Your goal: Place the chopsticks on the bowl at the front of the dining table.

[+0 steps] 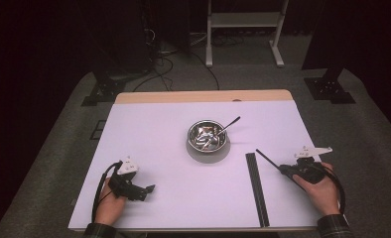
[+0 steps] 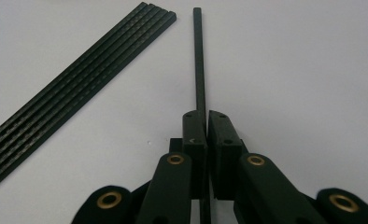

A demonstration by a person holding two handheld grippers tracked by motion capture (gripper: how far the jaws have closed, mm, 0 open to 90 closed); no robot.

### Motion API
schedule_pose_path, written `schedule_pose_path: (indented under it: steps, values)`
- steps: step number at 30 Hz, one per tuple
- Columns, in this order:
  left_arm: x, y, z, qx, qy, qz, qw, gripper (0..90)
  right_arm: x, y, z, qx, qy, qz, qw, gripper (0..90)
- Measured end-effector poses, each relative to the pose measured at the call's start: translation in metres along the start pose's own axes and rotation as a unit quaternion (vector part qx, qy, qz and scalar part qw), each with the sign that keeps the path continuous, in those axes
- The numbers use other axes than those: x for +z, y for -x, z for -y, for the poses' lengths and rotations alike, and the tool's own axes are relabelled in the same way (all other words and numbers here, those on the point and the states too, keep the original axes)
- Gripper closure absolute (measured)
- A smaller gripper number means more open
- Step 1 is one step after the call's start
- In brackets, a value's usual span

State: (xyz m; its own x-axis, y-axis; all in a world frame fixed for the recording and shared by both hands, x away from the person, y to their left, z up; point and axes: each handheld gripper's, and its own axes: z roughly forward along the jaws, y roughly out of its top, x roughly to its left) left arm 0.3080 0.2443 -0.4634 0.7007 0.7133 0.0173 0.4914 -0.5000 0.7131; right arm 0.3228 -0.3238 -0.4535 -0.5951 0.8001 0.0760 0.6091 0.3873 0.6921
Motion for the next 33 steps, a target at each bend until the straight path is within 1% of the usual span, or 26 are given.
schedule_pose_path:
  steps: [3,7,13,18,23,33]
  values:
    - [0.0,0.0,0.0,0.0,0.0,0.0,1.0,0.0,-0.001,0.001,0.001,0.005,0.003,-0.003,1.0,85.7]
    - [0.0,0.0,0.0,0.0,0.0,0.0,1.0,0.0,-0.002,0.002,0.001,0.004,0.003,0.001,1.0,85.7]
    - [0.0,0.0,0.0,0.0,0.0,0.0,1.0,0.0,-0.008,0.004,0.0,0.007,0.016,0.006,0.9998,85.6]
    - [0.0,0.0,0.0,0.0,0.0,0.0,1.0,0.0,-0.013,0.003,-0.003,0.01,0.027,0.003,0.9996,85.6]
    - [0.0,0.0,0.0,0.0,0.0,0.0,1.0,0.0,-0.017,0.001,-0.011,0.009,0.04,0.001,0.9992,85.6]
    - [0.0,0.0,0.0,0.0,0.0,0.0,1.0,0.0,-0.016,-0.005,-0.029,0.002,0.058,-0.008,0.9983,85.6]
